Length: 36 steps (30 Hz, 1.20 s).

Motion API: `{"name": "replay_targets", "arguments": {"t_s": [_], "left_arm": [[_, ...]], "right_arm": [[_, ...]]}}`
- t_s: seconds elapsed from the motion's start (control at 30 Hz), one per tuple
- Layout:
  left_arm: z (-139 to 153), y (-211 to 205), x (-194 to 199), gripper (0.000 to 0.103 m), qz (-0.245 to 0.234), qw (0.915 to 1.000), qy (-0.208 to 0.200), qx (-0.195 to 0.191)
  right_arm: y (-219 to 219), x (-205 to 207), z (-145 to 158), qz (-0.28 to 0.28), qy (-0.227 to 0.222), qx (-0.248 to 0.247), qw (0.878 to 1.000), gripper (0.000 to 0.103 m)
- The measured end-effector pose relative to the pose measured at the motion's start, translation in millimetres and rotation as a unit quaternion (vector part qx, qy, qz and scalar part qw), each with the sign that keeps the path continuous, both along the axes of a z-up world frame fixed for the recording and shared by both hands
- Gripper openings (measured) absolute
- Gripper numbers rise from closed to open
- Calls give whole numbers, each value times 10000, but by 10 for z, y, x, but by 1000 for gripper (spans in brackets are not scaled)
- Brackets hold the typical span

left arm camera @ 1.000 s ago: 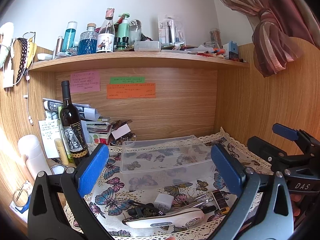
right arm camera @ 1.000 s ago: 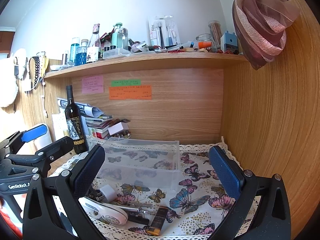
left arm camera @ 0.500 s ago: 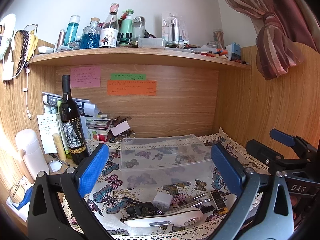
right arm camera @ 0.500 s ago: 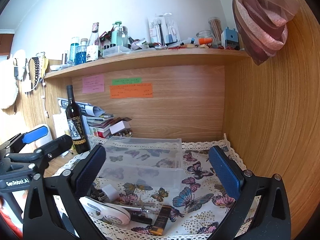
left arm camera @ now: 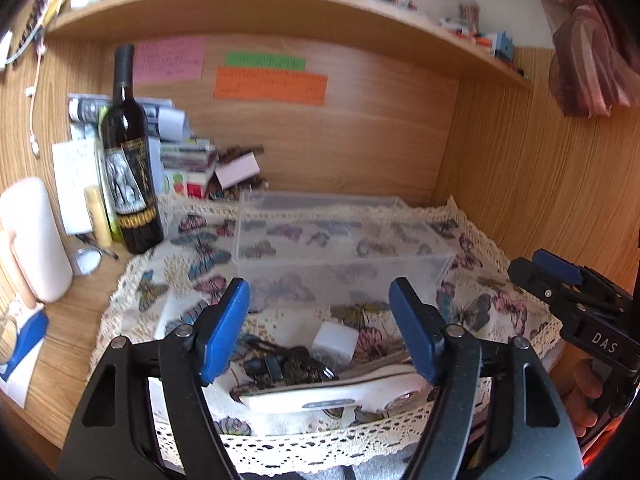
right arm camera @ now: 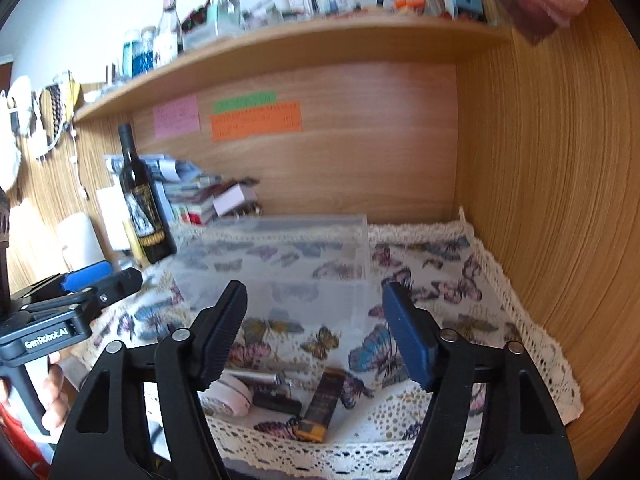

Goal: Organize rigid objects
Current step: 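Grasp the brown tube with the right tool while the left tool grasps the white shaver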

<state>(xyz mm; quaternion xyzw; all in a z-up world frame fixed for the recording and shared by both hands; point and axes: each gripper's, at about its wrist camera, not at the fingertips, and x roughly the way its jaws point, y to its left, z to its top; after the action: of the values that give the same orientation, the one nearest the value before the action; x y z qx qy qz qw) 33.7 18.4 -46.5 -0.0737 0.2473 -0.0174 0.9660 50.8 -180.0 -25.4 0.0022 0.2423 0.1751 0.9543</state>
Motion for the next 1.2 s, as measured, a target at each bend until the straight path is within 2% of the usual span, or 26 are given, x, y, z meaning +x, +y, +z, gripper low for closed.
{"name": "replay_targets", "arguments": {"t_s": [0.3,0.5,0.83,1.0,1.07,1.2], "left_arm": [[-367,-203,143,71,-378,9972,635,74],[-579,-398,165,71,-702,9922,1010,186],[-701,-666,178,76,-980,9875,970,760],[-698,-588,247,78,-968,9874,1047,686],[-702,-518,294,78,-951,9877,1104,568],[-709,-392,379,73,-881,9881,1205,359]], "right_arm": [[14,152,-420,122,812,-99,9966,55],[56,195,-619,232,1139,-208,9930,52],[49,239,-821,295,1487,-282,9880,49],[73,285,-905,341,1637,-329,9854,36],[58,294,-912,354,1627,-298,9856,35],[22,308,-916,298,1631,-268,9858,26]]}}
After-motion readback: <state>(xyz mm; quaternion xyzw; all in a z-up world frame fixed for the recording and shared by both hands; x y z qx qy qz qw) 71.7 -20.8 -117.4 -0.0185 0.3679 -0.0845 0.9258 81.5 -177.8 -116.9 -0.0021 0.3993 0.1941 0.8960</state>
